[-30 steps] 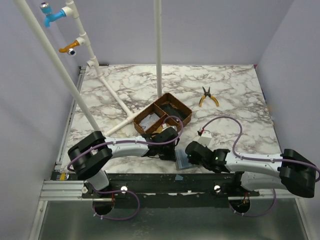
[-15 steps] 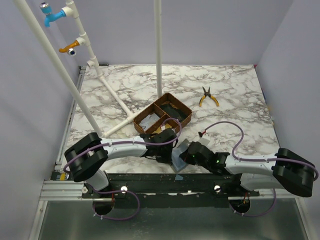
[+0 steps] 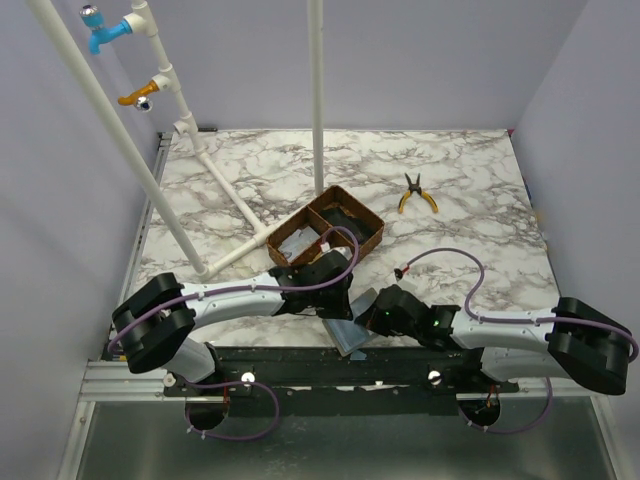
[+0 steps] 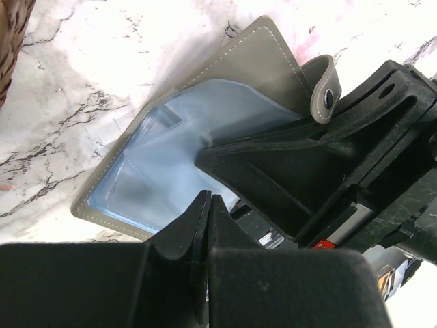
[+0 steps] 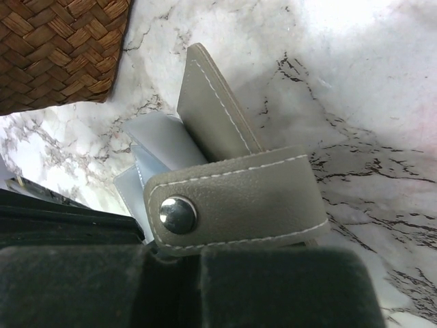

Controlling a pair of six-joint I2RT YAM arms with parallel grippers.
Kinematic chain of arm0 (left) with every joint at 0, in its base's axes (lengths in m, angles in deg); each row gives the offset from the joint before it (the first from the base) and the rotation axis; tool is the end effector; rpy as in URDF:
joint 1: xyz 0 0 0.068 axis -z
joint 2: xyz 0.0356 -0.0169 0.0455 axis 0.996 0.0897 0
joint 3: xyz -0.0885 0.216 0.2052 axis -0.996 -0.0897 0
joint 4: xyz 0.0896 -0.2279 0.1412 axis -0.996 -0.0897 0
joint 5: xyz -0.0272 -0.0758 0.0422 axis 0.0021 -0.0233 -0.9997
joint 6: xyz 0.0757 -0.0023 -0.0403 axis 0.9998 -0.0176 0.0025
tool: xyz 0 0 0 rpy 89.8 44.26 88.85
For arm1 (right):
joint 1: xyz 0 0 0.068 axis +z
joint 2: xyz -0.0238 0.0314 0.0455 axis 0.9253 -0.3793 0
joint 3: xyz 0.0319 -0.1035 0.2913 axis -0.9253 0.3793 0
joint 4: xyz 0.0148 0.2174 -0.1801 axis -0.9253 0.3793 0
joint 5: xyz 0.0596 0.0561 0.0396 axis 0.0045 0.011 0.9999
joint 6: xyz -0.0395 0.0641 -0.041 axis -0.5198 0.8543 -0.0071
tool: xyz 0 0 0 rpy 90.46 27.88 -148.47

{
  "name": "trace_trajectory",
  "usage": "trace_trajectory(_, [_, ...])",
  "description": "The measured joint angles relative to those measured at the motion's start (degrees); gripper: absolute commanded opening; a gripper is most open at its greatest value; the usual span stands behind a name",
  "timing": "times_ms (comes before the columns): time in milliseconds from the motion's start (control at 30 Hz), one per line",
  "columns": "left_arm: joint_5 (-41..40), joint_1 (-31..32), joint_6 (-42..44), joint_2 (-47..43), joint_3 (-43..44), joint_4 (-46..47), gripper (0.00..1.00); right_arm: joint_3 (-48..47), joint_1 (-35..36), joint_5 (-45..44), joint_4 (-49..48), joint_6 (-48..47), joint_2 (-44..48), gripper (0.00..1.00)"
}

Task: Take the credit cards out of the card holder
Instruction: Remove the credit card from the card holder.

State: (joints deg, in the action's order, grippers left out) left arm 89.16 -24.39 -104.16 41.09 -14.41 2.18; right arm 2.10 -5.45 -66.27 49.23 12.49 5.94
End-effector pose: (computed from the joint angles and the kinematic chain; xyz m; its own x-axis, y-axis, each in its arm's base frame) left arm 0.1557 -0.2890 0.1834 -0.9619 0.0020 -0.2734 0.1600 0.8151 -0.5568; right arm 0.1205 0.1937 0.1223 -0.8543 0.3911 -0.3424 0.1047 0.7746 0.6237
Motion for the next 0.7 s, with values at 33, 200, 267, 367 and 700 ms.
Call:
trace_trajectory(33, [0.00,0.04,-0.15,0.00,-0.15,0.35,0.00,0.00,0.00,0.00,0.07,0.26,0.02,0.01])
trace_trajectory(200, [-0.72,0.04,-0.33,-0.17,-0.87,0.37,0.02,0.24,-0.02,-0.07,0.66,2.03,0.42,0.01])
trace_trajectory(267, [-1.51,0.04,-0.35,-1.20,-1.81,-0.04,0.02,0.70,0.00,0.11,0.94,2.97,0.63,0.01])
trace_trajectory(367, [-2.38,0.04,-0.44,-4.81,-3.96,-1.57,0.02,1.40,0.04,0.42,0.79,4.68,0.68,0.01])
trace_trajectory(700, [-3.17,0.44,-1.79,-9.88,-10.73,-1.81,0.01,6.51,0.04,2.14,-4.07,13.68,3.21,0.01])
